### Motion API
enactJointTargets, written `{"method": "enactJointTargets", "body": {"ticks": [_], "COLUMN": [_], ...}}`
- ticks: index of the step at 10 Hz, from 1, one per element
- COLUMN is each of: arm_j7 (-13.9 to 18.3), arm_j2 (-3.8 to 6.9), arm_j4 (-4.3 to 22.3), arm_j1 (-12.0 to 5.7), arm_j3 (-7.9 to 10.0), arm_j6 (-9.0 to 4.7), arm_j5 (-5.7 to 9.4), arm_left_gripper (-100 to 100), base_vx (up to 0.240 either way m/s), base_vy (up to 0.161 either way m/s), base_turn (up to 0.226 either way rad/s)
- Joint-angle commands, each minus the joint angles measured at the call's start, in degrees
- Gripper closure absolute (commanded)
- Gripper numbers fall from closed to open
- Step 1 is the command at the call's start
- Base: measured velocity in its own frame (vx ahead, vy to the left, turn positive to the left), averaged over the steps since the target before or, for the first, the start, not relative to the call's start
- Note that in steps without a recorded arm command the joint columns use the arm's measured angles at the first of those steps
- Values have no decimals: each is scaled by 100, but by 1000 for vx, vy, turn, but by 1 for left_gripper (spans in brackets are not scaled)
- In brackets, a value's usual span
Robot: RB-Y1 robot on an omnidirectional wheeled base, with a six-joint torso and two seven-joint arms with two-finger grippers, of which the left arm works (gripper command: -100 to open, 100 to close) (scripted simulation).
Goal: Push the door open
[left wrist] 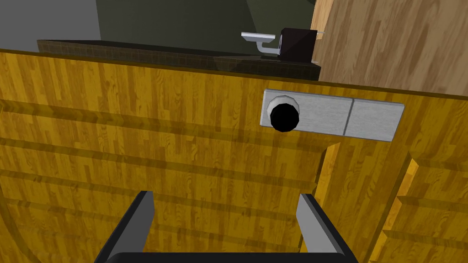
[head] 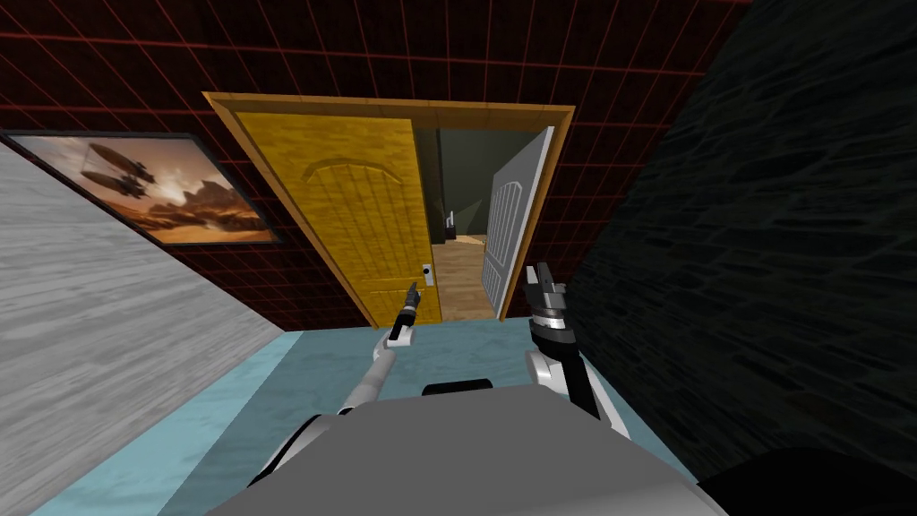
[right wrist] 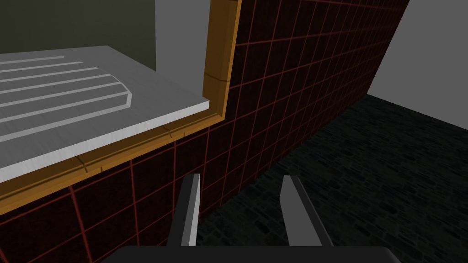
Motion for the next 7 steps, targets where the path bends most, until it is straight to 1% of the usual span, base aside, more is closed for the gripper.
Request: {"method": "enactJointTargets", "body": {"ticks": [1,4,5,6,7], "arm_j7": [-8,-49,-62,-62,-72], "arm_j2": [20,71,86,86,99], "arm_j4": [181,771,915,958,1106], "arm_j1": [-71,-420,-530,-530,-618], "arm_j3": [2,12,15,15,17], "arm_j6": [33,90,109,109,123], "arm_j5": [23,115,144,144,167], "arm_left_gripper": [-100,-100,-100,-100,-100], "base_vx": [71,73,82,56,46], "base_vy": [17,12,27,17,17], "base_turn": [-7,-17,-21,-9,-7]}}
